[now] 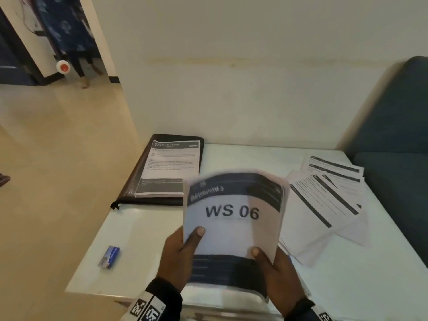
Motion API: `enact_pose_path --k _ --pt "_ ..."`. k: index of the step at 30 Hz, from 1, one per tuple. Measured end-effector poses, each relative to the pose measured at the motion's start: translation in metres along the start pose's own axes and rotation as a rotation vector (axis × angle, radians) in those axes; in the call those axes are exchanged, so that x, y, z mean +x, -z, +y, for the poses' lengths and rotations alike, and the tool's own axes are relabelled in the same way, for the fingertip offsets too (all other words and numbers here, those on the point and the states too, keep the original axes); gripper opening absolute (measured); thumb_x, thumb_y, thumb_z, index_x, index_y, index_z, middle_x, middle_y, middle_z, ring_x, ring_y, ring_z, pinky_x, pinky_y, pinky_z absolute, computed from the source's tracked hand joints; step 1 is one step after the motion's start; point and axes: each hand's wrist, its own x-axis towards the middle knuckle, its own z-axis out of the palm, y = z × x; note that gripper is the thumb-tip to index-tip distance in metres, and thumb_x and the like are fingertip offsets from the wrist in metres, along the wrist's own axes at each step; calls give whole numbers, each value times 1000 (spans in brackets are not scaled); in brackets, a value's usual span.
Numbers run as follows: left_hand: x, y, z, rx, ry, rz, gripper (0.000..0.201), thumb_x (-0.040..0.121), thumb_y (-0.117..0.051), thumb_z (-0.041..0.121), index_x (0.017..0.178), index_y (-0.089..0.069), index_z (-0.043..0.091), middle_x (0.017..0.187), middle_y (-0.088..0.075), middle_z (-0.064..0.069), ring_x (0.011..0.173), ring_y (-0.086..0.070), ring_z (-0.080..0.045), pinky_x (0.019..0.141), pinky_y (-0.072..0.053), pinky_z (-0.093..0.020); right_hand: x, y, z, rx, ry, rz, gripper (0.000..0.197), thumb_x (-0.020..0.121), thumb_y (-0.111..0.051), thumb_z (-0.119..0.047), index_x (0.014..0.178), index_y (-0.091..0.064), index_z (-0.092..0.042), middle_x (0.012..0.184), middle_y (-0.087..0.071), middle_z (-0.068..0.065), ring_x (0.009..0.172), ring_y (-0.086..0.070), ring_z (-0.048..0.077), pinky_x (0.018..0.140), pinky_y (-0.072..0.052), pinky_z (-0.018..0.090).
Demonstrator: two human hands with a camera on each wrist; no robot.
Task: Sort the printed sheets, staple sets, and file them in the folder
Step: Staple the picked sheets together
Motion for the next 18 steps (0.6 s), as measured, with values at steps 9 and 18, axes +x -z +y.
enact_pose_path --k 9,18 --pt "-25 -6 -54 182 220 -63 11 92 -61 24 101 -66 21 95 -75 4 79 -71 -14 65 -54 -23 -6 32 40 -305 -51 25 7 97 -53 -26 98 -59 -29 101 -66 -6 92 -60 9 83 -53 32" --pt "0 4 -76 103 464 -89 20 100 -49 19 108 -66 16 97 -75 -4 87 -72 -26 78 -58 -43 -5 42 65 -643 -187 10 14 94 -56 -31 95 -64 -20 96 -68 -2 88 -62 17 88 -54 38"
